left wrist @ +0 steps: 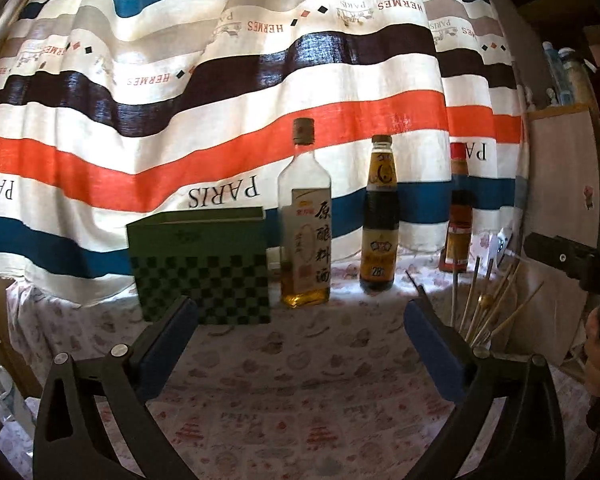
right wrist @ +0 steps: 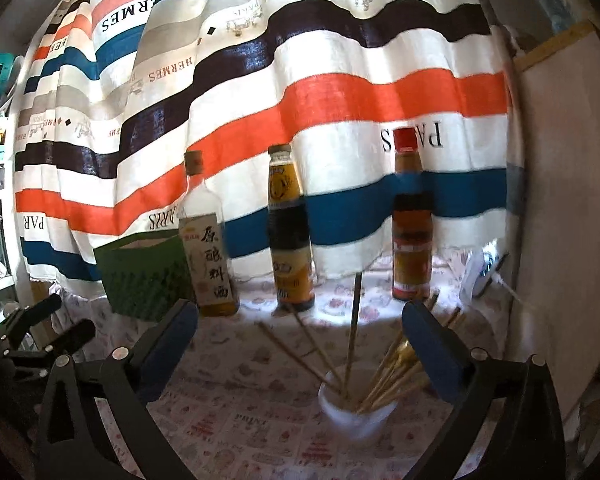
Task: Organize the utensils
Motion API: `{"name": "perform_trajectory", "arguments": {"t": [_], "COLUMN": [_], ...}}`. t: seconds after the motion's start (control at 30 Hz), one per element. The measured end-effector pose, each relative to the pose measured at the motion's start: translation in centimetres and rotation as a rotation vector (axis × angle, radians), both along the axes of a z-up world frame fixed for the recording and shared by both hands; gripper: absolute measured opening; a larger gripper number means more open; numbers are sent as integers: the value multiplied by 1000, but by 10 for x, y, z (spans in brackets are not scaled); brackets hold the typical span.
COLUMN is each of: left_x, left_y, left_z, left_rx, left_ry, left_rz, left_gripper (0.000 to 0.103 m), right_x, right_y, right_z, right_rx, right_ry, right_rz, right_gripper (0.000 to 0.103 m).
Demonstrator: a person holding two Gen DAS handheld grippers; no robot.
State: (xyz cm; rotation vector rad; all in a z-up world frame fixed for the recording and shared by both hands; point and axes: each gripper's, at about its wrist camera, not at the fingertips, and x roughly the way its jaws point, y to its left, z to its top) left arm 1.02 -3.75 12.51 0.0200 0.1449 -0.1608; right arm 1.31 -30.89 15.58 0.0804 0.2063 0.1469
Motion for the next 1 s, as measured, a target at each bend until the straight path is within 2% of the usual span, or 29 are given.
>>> {"name": "perform_trajectory", "arguments": {"t": [0.13,0.37,0.5,0.57,0.63,0.77,0.9,1.0], "left_x": [-8,-4,0,1,3,6,10,17], "left_y": [9,14,19,21,21,21,27,31], "left_z": [-20,-62,-76,-80,-85,-95,-100,-103], "left_rx": [7,34,21,12,17,45,-2,-19], "left_ry": [5,9,19,25,31,46,81,119], "left_rz": [7,51,59,55,57,94,79,84], "left_gripper": [102,102,102,102,102,102,102,102], "right_x": [-8,-7,-16,-17,-13,-5,5,12], "right_y": [6,24,27,30,33,31,32,28], "right_z": [-19,-66,-92,-96,-101,-108,-115,-118], "right_rx": [18,-41,-78,-120,-156,-126,-136,-104], "right_ry": [14,15,-97,-117,-106,-55,-22,16], "right_rz": [-8,-12,-103,-117,-108,-77,-77,-74], "right_gripper": [103,103,103,103,103,103,103,103]}}
